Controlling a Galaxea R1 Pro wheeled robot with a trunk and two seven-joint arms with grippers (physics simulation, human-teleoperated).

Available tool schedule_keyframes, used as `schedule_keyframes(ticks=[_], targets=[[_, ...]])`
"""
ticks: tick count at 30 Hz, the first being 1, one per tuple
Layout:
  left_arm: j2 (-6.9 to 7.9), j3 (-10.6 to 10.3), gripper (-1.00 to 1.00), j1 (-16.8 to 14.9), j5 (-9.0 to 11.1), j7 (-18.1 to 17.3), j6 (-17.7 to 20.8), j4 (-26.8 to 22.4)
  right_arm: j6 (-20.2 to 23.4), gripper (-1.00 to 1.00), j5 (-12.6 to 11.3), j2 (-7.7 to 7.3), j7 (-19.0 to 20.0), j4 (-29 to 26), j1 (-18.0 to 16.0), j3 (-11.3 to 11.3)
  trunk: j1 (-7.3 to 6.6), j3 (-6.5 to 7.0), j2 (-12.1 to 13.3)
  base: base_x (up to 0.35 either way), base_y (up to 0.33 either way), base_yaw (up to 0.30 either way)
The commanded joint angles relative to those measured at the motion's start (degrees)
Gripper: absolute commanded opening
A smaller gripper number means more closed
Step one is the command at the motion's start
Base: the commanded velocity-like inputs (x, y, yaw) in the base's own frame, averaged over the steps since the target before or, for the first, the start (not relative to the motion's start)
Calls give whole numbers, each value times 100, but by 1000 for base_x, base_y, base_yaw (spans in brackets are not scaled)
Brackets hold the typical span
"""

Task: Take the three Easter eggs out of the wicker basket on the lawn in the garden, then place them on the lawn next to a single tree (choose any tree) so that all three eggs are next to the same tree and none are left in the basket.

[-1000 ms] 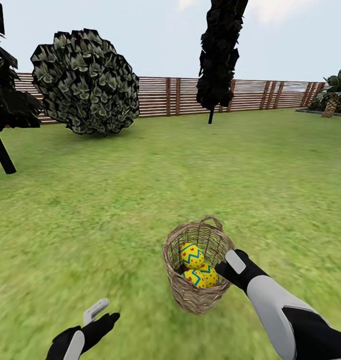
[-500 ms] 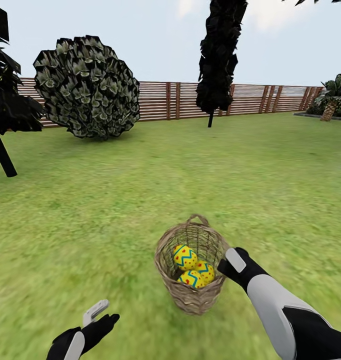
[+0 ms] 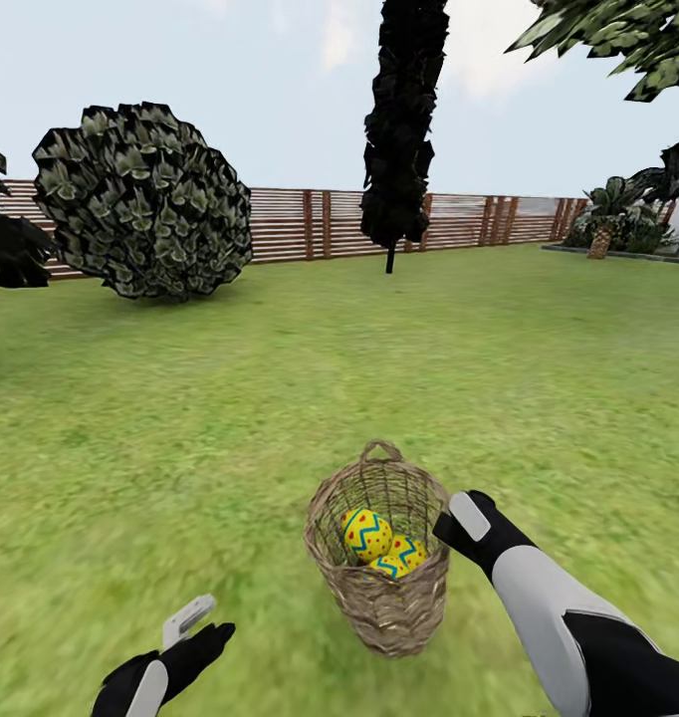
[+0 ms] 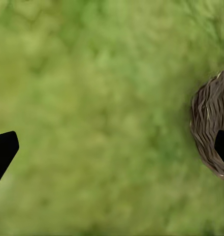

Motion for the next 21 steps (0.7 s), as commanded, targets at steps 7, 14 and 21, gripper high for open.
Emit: schedule_keyframes(ticks=[7, 14, 21], targets=[[-6, 11, 100, -1, 62, 39, 17, -13, 6, -100, -52, 3, -43, -11, -2, -14, -155, 120, 279, 0, 0, -264], [-27, 4, 100, -1, 62, 43, 8, -8, 6, -100, -52, -5, -43, -60, -2, -17, -308, 246, 559, 0, 0, -265], [-8, -12, 100, -1, 67, 25, 28, 58, 6, -100, -53, -20, 432, -163, -2, -18, -462, 372, 840, 0, 0, -265]])
